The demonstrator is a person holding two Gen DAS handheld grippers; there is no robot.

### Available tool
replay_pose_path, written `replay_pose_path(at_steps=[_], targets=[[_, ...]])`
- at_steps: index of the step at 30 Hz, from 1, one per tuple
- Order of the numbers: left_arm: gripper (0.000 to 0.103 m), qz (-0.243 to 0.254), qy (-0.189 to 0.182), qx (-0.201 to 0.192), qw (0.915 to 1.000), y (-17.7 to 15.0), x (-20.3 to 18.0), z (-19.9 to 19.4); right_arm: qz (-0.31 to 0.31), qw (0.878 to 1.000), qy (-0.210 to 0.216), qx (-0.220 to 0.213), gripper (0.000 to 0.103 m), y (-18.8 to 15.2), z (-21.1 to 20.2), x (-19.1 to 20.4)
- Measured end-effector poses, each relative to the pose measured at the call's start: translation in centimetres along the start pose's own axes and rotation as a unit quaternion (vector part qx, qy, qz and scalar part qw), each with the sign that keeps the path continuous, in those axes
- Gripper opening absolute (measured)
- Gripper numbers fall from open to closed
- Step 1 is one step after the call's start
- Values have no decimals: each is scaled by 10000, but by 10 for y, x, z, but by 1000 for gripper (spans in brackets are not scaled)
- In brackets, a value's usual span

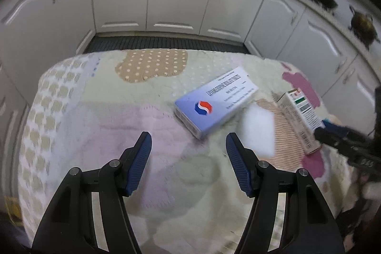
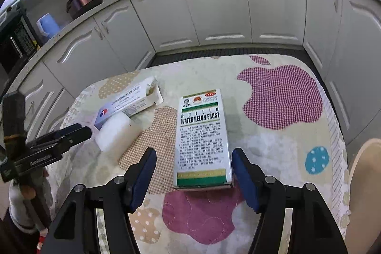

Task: Collect trash
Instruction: 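Grasp the blue-white Levamlodipine box with the left tool while the right tool holds its box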

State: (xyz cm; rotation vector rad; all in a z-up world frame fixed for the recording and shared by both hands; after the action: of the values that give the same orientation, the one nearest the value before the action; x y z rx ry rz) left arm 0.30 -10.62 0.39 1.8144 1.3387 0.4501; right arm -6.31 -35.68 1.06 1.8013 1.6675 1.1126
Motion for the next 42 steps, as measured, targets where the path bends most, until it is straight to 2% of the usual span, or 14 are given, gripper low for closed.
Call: replay_pose_path(at_steps=[3,6,9,16,22,23,28,33,40,42], targets=[[64,309,-39,134,9994,2,-1,13,19,10000,16,25,64,0,3,0],[64,623,-266,269,9973,4,-9,26,41,10000,-1,66,64,-1,7,-3],[64,949,-240,337,9946,6,-19,37,61,9999,-8,109,64,-2,11,-5],[64,1246,-434,453,9902,18,-39,62,-7,9999,9,140,69,2,20,-2],[64,925,-739,648,9908,24,-42,74,163,9996,26,220,67,2,30,-5],[64,844,-816,669,9908,25,-42,74,227,9995,40,236,55,1,31,-7],[56,950,-983,682,9883,14,-48,63,75,9998,105,171,51,-3,21,-5],[50,796,-951,661,9901,1,-36,32,-22,9997,204,158,50,-14,-6,-5],[50,419,-818,814,9924,-33,-10,-13,-146,9991,218,347,50,-37,-30,-10],[51,357,-817,833,9925,-35,-6,-18,-138,9992,149,351,54,-38,-30,-10]])
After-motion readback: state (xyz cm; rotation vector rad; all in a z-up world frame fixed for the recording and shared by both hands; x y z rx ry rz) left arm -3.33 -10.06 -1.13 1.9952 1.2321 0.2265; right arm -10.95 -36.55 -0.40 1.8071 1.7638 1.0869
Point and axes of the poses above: each gripper's, at about its wrist camera, not at the fingertips, and z roughly the way its jaws point, x to its left, y to its top, the point moved 6 cm from there along z, roughly the way its jaws point, and after that the axes turned 15 degrees about -x, right-handed, at the moved point
